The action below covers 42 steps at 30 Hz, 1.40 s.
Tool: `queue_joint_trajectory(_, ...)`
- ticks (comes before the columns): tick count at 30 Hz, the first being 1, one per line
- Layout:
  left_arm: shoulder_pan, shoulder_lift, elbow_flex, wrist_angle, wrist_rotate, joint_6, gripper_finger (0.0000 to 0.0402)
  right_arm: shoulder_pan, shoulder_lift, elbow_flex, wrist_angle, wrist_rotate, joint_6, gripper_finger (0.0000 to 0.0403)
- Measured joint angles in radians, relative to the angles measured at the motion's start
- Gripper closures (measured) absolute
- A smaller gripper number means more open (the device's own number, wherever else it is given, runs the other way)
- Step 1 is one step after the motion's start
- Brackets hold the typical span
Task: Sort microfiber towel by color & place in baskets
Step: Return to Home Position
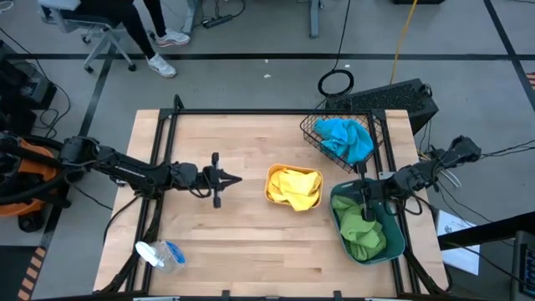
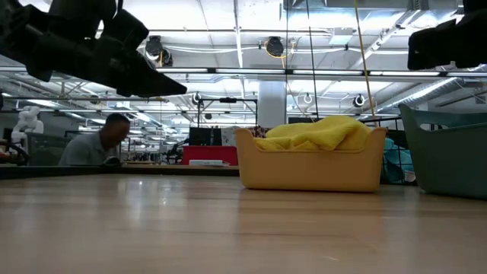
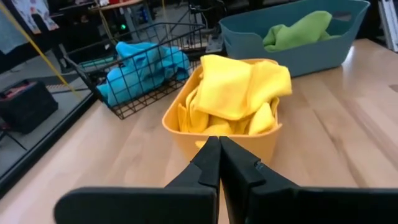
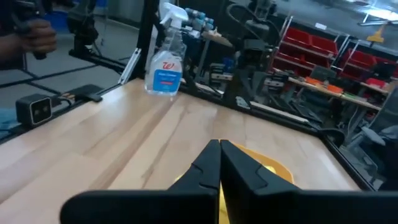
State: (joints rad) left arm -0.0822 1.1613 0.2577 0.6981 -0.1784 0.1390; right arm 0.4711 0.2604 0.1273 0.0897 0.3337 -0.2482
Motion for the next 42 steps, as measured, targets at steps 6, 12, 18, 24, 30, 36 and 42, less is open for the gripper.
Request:
queue_joint_trajectory(6, 0.002, 0.000, -0.010, 0.012, 0.017, 0.001, 0.0393, -0.047, -0.038, -0.037, 0.016, 0.003, 0.053, 0.0403)
queue_joint_trajectory(12, 0.002, 0.000, -0.010, 0.014, 0.018, 0.003, 0.0393, -0.098, -0.072, -0.115, 0.073, 0.003, 0.081, 0.0403)
queue_joint_trajectory(18, 0.002, 0.000, -0.010, 0.030, 0.047, 0.021, 0.0393, -0.128, -0.078, -0.113, 0.058, 0.000, 0.083, 0.0403)
queue_joint_trajectory(24, 0.002, -0.036, -0.035, 0.037, 0.055, 0.024, 0.0393, -0.132, -0.098, -0.113, 0.045, -0.014, 0.078, 0.0403)
queue_joint_trajectory(30, 0.002, -0.191, -0.158, 0.078, 0.044, -0.024, 0.0393, -0.131, -0.124, -0.113, -0.009, -0.053, 0.082, 0.0403)
queue_joint_trajectory(36, 0.002, -0.331, -0.247, 0.104, 0.052, -0.028, 0.0393, -0.131, -0.154, -0.113, -0.011, -0.054, 0.077, 0.0403)
queue_joint_trajectory(42, 0.002, -0.394, -0.251, 0.084, 0.110, -0.005, 0.0393, -0.131, -0.186, -0.113, -0.015, -0.055, 0.055, 0.0403)
